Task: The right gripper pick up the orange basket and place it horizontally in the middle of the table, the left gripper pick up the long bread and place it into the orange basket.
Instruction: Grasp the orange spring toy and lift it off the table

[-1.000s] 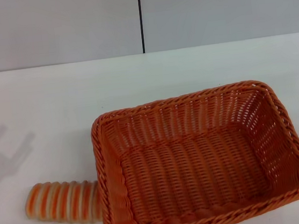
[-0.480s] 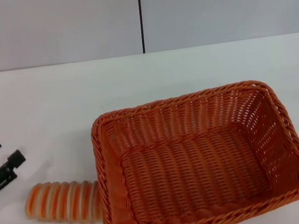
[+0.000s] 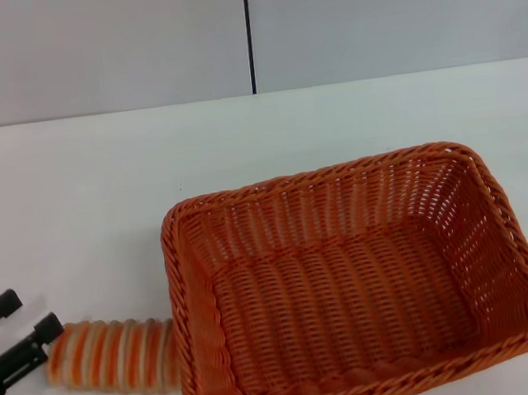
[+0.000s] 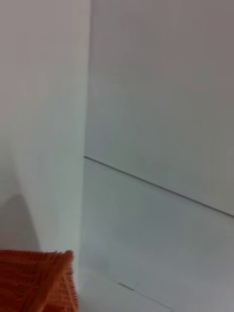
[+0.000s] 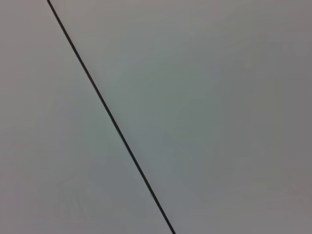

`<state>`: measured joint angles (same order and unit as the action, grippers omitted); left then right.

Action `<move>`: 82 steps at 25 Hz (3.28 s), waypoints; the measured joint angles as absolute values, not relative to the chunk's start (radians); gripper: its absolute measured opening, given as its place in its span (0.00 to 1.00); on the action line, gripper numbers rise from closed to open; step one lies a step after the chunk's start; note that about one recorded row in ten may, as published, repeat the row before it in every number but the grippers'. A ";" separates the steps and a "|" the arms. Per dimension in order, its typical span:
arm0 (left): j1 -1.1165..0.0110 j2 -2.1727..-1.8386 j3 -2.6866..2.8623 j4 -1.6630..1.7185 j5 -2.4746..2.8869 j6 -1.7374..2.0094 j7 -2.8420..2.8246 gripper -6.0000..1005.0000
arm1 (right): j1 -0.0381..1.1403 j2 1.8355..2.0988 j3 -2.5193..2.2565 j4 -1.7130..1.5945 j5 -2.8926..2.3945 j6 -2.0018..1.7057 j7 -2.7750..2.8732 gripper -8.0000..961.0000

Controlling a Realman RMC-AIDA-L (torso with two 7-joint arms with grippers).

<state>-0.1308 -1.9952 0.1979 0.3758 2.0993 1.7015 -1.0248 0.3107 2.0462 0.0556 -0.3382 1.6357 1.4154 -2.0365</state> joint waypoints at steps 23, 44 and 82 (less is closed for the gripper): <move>-0.145 -2.003 0.198 0.374 2.204 1.637 -1.049 0.74 | 0.329 2.046 0.054 -0.324 1.631 1.388 -2.034 0.54; -0.165 -1.999 0.200 0.374 2.272 1.649 -1.064 0.56 | 0.342 2.049 0.054 -0.324 1.634 1.344 -2.039 0.54; -0.187 -1.932 -0.131 0.406 2.250 1.704 -1.067 0.21 | 0.340 2.051 0.063 -0.291 1.637 1.310 -2.040 0.54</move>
